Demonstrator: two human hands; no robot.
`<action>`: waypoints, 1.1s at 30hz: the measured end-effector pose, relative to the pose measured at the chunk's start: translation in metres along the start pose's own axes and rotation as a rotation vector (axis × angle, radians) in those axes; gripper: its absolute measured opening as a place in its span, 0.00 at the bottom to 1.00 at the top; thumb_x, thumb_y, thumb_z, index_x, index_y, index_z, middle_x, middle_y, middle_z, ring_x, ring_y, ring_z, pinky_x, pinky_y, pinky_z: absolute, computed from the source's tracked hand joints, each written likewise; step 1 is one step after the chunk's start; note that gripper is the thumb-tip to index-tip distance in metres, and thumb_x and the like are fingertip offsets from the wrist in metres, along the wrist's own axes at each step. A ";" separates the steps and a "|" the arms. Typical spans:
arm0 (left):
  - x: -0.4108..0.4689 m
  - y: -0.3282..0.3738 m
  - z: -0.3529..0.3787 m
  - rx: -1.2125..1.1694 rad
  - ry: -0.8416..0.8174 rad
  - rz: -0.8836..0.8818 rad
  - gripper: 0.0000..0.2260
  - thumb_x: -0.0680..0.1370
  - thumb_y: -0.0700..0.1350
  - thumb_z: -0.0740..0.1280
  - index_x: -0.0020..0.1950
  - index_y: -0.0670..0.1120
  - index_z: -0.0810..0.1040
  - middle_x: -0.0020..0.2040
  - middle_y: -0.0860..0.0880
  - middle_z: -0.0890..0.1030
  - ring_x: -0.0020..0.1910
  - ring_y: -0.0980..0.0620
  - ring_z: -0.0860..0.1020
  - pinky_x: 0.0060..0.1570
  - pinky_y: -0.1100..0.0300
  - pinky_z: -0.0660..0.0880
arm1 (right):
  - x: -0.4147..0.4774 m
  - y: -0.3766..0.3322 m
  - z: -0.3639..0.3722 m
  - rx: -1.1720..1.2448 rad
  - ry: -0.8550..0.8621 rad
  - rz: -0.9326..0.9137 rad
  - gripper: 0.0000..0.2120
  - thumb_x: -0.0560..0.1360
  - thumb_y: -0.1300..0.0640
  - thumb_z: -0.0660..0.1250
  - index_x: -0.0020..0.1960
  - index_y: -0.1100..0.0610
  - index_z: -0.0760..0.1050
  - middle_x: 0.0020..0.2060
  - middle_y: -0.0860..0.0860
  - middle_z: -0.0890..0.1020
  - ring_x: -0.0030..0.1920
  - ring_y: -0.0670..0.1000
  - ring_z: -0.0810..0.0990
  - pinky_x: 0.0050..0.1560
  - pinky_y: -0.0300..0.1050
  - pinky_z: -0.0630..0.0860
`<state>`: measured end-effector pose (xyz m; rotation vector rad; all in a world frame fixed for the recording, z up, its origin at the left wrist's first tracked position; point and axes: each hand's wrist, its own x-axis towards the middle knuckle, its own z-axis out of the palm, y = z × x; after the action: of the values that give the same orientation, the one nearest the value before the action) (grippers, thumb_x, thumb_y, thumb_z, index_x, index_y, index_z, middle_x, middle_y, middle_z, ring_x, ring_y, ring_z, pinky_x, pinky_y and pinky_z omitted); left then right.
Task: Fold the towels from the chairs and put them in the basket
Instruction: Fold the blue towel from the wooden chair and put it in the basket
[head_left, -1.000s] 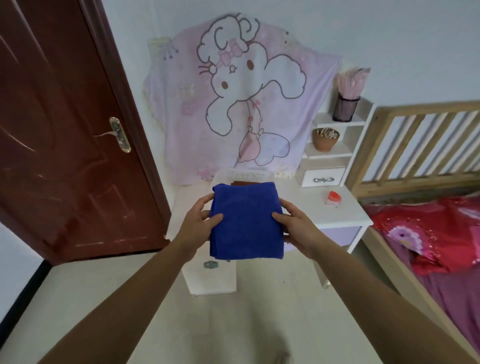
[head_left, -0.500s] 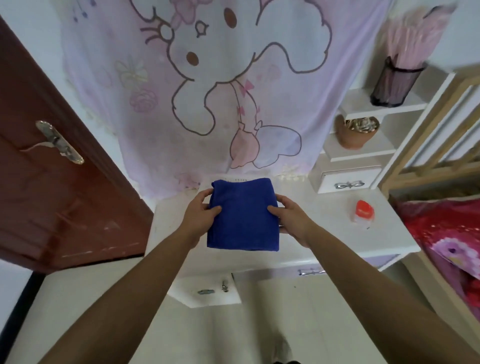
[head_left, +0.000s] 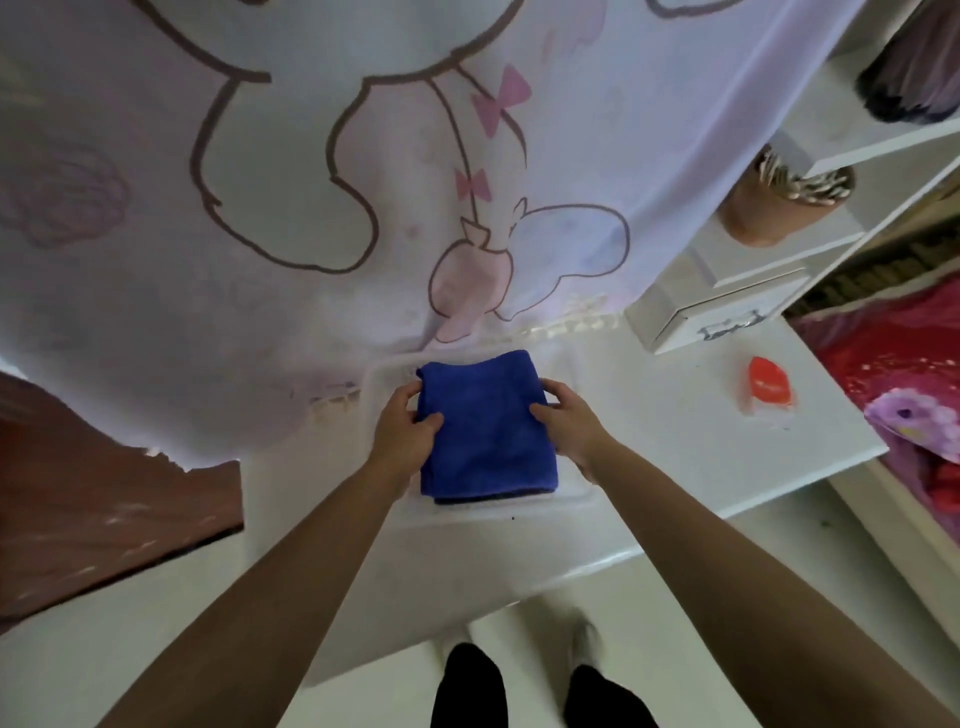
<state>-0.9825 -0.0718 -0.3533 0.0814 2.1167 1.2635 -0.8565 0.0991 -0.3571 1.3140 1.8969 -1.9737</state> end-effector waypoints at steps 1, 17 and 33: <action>0.010 -0.007 0.001 0.001 -0.014 -0.009 0.21 0.80 0.38 0.65 0.72 0.50 0.67 0.66 0.46 0.75 0.60 0.46 0.77 0.61 0.50 0.76 | 0.008 0.004 0.006 -0.038 0.020 0.015 0.21 0.82 0.60 0.58 0.74 0.50 0.65 0.64 0.52 0.76 0.61 0.57 0.78 0.60 0.54 0.78; 0.029 -0.025 -0.003 -0.028 -0.167 -0.149 0.23 0.79 0.35 0.65 0.71 0.48 0.66 0.66 0.44 0.75 0.60 0.45 0.77 0.60 0.45 0.77 | 0.019 -0.004 0.009 -0.400 0.127 0.130 0.35 0.77 0.65 0.61 0.80 0.50 0.53 0.62 0.56 0.78 0.60 0.58 0.78 0.55 0.49 0.77; 0.041 -0.039 -0.007 1.258 -0.562 0.376 0.39 0.82 0.57 0.59 0.80 0.46 0.36 0.78 0.46 0.28 0.78 0.46 0.32 0.77 0.44 0.50 | 0.037 0.009 0.004 -1.708 -0.320 -0.333 0.54 0.72 0.27 0.62 0.80 0.49 0.32 0.79 0.57 0.32 0.79 0.59 0.34 0.79 0.60 0.41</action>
<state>-1.0084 -0.0826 -0.4028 1.2362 2.0642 -0.1364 -0.8766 0.1110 -0.3880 0.1367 2.4251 -0.0352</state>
